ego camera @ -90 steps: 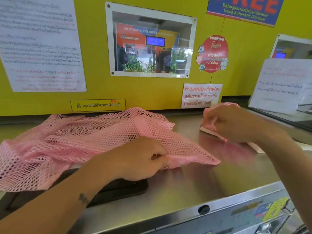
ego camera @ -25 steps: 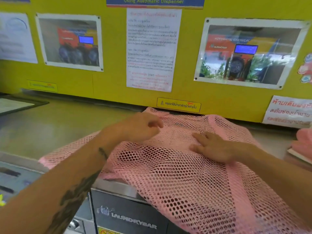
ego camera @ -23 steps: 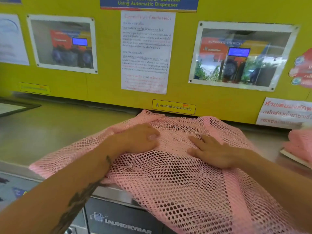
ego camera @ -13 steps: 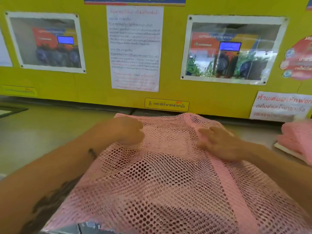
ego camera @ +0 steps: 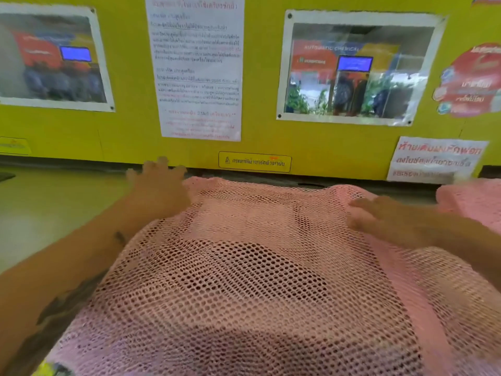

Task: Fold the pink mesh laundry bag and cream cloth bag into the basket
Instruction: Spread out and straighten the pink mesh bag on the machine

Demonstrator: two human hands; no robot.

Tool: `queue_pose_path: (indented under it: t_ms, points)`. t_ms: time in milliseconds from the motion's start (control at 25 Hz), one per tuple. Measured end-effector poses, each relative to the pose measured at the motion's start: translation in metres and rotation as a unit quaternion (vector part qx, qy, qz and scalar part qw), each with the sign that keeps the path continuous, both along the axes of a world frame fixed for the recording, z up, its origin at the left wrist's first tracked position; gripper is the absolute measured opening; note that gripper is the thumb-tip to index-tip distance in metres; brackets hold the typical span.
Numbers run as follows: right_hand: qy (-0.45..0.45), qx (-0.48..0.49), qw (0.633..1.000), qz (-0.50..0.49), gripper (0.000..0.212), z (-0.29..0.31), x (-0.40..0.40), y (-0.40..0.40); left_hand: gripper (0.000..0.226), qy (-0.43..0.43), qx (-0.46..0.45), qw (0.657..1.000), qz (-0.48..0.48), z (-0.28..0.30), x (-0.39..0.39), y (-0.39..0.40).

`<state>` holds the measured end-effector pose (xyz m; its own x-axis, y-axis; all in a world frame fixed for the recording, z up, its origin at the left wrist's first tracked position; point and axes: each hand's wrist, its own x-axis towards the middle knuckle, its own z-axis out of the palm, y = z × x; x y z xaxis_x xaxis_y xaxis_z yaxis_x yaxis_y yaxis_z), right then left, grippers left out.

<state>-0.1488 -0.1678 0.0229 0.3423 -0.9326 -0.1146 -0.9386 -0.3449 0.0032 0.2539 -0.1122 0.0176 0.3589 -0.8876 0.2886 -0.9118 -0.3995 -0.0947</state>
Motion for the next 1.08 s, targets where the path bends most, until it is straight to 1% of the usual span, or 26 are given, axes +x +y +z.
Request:
queue_pose_path:
  t_ms: [40, 80, 120, 160, 200, 240, 280, 360, 440, 520, 560, 600, 640, 680, 720, 760, 840, 920, 960, 1000, 1080]
  points:
    - [0.002, -0.025, 1.000, 0.003, 0.085, -0.006, 0.005, -0.003, 0.056, 0.024, -0.005, 0.997, -0.071, -0.001, -0.018, 0.002]
    - [0.016, -0.025, 0.999, 0.011, 0.093, -0.016, 0.009, -0.008, 0.062, 0.066, 0.024, 0.988, -0.136, -0.008, -0.029, 0.002]
    - [0.019, -0.002, 1.000, 0.014, 0.099, -0.029, 0.011, -0.014, 0.074, 0.107, 0.085, 0.976, -0.171, -0.016, -0.038, 0.003]
    - [0.017, 0.023, 1.000, 0.014, 0.102, -0.040, 0.012, -0.020, 0.087, 0.130, 0.151, 0.964, -0.177, -0.024, -0.040, 0.003]
    - [0.014, 0.038, 0.999, 0.014, 0.103, -0.046, 0.011, -0.028, 0.095, 0.136, 0.198, 0.958, -0.159, -0.031, -0.034, 0.001]
    - [0.010, 0.045, 0.999, 0.013, 0.104, -0.047, 0.012, -0.030, 0.096, 0.143, 0.213, 0.957, -0.133, -0.035, -0.025, -0.002]
    - [0.003, 0.051, 0.999, 0.014, 0.106, -0.046, 0.012, -0.032, 0.092, 0.149, 0.204, 0.962, -0.102, -0.035, -0.017, -0.003]
    - [-0.004, 0.057, 0.998, 0.020, 0.107, -0.043, 0.013, -0.031, 0.080, 0.159, 0.157, 0.974, -0.041, -0.027, 0.004, -0.007]
    - [-0.010, 0.056, 0.998, 0.021, 0.101, -0.042, 0.012, -0.028, 0.068, 0.171, 0.122, 0.978, 0.005, -0.017, 0.022, -0.010]
    - [-0.022, 0.021, 1.000, -0.002, 0.101, -0.044, 0.005, -0.028, 0.062, 0.141, 0.091, 0.986, 0.017, -0.013, 0.025, -0.012]
    - [-0.020, 0.004, 1.000, -0.022, 0.103, -0.047, -0.002, -0.031, 0.059, 0.110, 0.074, 0.991, -0.009, -0.012, 0.020, -0.012]
    - [-0.017, -0.001, 0.999, -0.033, 0.104, -0.048, -0.007, -0.034, 0.054, 0.095, 0.054, 0.992, -0.058, -0.011, 0.013, -0.015]
    - [-0.020, 0.008, 0.999, -0.037, 0.105, -0.048, -0.009, -0.036, 0.047, 0.099, 0.051, 0.987, -0.116, -0.011, 0.005, -0.019]
    - [-0.019, 0.022, 0.999, -0.031, 0.106, -0.049, -0.010, -0.036, 0.042, 0.108, 0.065, 0.978, -0.166, -0.010, -0.003, -0.023]
    - [-0.015, 0.034, 0.999, -0.018, 0.108, -0.046, -0.007, -0.033, 0.039, 0.114, 0.088, 0.970, -0.196, -0.009, -0.009, -0.028]
    - [-0.009, 0.042, 0.999, -0.001, 0.109, -0.044, -0.003, -0.029, 0.038, 0.115, 0.111, 0.965, -0.207, -0.008, -0.011, -0.034]
    - [-0.010, 0.051, 0.998, 0.019, 0.107, -0.036, 0.005, -0.019, 0.039, 0.121, 0.122, 0.966, -0.192, -0.004, -0.007, -0.046]
    - [-0.013, 0.058, 0.998, 0.020, 0.104, -0.031, 0.008, -0.014, 0.041, 0.150, 0.131, 0.969, -0.144, -0.005, 0.009, -0.053]
    - [-0.011, 0.057, 0.998, 0.020, 0.107, -0.032, 0.007, -0.014, 0.046, 0.162, 0.142, 0.969, -0.119, -0.007, 0.022, -0.056]
    - [-0.006, 0.052, 0.998, 0.021, 0.110, -0.033, 0.007, -0.012, 0.056, 0.172, 0.149, 0.969, -0.101, -0.013, 0.037, -0.064]
    - [-0.003, 0.042, 0.999, 0.019, 0.102, -0.034, 0.008, -0.010, 0.081, 0.177, 0.161, 0.970, -0.048, -0.020, 0.052, -0.066]
